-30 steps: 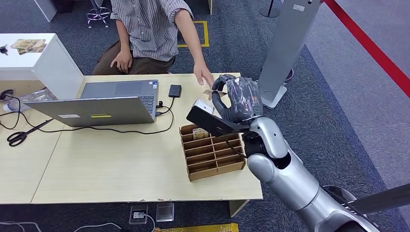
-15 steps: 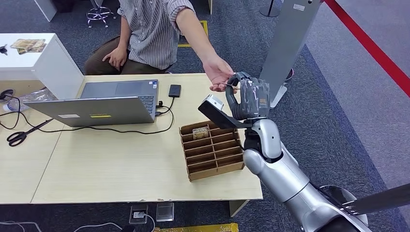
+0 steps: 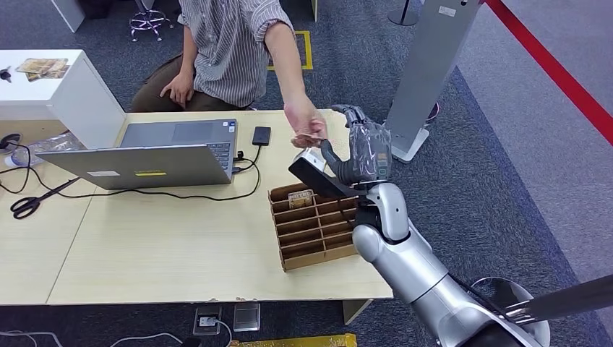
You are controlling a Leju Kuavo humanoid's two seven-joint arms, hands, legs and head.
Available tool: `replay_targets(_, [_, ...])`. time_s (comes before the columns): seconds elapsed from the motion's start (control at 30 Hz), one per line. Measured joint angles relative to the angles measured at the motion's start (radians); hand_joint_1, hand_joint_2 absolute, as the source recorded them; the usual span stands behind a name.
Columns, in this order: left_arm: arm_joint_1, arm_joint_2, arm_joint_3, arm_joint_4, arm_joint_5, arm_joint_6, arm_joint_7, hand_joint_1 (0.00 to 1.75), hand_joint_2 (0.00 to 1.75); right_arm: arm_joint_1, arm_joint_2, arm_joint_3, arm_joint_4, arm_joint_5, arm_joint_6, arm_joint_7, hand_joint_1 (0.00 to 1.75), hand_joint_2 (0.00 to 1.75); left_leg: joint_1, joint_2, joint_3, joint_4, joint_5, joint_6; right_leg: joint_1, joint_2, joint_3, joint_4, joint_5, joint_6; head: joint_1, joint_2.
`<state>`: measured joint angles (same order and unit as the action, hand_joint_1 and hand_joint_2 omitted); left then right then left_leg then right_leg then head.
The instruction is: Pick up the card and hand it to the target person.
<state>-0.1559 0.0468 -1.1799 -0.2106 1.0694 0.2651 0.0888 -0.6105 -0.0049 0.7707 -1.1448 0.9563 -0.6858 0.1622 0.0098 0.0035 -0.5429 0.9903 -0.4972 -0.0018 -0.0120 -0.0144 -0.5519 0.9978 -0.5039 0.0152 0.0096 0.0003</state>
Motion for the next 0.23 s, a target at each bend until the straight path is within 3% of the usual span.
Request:
replay_targets(0.07, [0.005, 0.000, 0.000, 0.000, 0.006, 0.004, -0.004, 0.00, 0.00, 0.005, 0.004, -0.001, -0.001, -0.070, 0.002, -0.023, 0.00, 1.75, 0.000, 0.000, 0.000, 0.000, 0.000, 0.000, 0.000, 0.000, 0.000, 0.000, 0.000, 0.000, 0.000, 0.000])
replay_targets(0.23, [0.020, 0.003, 0.001, 0.000, 0.024, 0.018, -0.015, 0.00, 0.00, 0.035, 0.003, -0.001, -0.033, -0.390, 0.079, -0.092, 0.00, 1.75, 0.000, 0.000, 0.000, 0.000, 0.000, 0.000, 0.000, 0.000, 0.000, 0.000, 0.000, 0.000, 0.000, 0.000])
